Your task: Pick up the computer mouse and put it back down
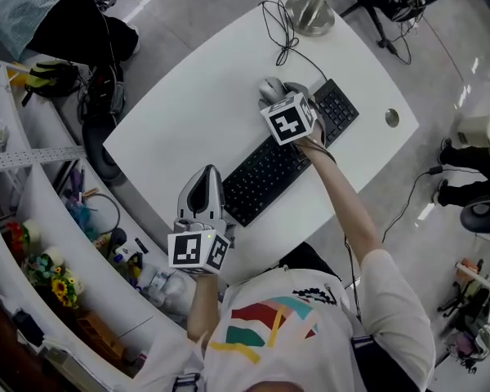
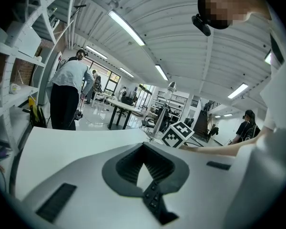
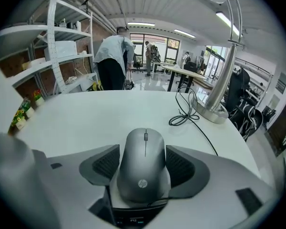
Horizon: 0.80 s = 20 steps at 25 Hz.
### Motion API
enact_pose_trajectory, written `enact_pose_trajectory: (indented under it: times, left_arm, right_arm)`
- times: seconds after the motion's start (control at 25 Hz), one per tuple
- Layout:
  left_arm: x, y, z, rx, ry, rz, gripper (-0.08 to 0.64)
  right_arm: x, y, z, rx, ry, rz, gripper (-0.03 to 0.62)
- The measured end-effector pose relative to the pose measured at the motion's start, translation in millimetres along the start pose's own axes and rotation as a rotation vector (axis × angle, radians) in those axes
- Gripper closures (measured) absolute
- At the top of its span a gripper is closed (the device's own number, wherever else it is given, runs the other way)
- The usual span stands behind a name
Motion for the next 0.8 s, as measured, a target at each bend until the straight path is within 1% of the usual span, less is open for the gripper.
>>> enact_pose_trajectory:
  times: [0.2,0.32,0.36,0.48,0.52,0.56,0.6,0.64,0.68,0.72,0.8]
  left_arm:
    - [-2.4,1.7,-1.1,-0.007,-0.002,0.011,0.515]
    - [-6.9,2.1,0.3,-0.008,-0.008,0.014,0.515]
    - [-8.2,2.2,0.3,-0.008,-0.01,0.015,0.515]
    - [-11.5,2.8,1.4,-0.007,-0.017,0.022,0.515]
    - [-12.7,3.3,2.7,-0.004,-0.019,0.025,0.515]
    - [-14.0,4.5,4.6,0.001,-0.022,0.029,0.515]
    - [-15.2,6.3,6.9,0.007,-0.027,0.034,0.515]
    - [-16.3,8.5,9.6,0.01,-0.033,0.039,0.515]
    - [-17.4,10.8,12.5,0.012,-0.038,0.046,0.515]
    - [-18.7,12.8,15.6,0.013,-0.043,0.054,0.515]
    - [-22.5,17.8,22.5,0.02,-0.052,0.073,0.515]
  right_arm:
    - [-0.9,1.2,-1.3,0.006,-0.003,0.013,0.299]
    - [-11.6,5.7,-0.4,0.025,-0.009,0.062,0.299]
    - [-17.8,8.7,-0.3,0.041,-0.002,0.081,0.299]
    - [-43.8,18.1,-3.6,0.095,0.063,0.15,0.301]
    - [-55.2,21.2,-5.4,0.102,0.071,0.18,0.302]
    - [-67.5,24.1,-6.8,0.105,0.057,0.213,0.356]
    - [-80.0,26.6,-7.8,0.105,0.029,0.242,0.47]
    - [-92.2,28.5,-8.6,0.1,-0.003,0.267,0.565]
    - [-104.0,29.9,-9.6,0.091,-0.025,0.29,0.58]
    - [-115.7,30.9,-11.1,0.086,-0.034,0.314,0.58]
    - [-139.5,31.4,-16.2,0.093,-0.026,0.362,0.58]
Point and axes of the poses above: the fingertips, and each gripper's own axes: x forward along the fingers, z to its right, y out of its top, the point moved 9 cm from there along -x, backward along the fingers, and after that the axes turned 2 degrees about y, right-handed, at the moved point
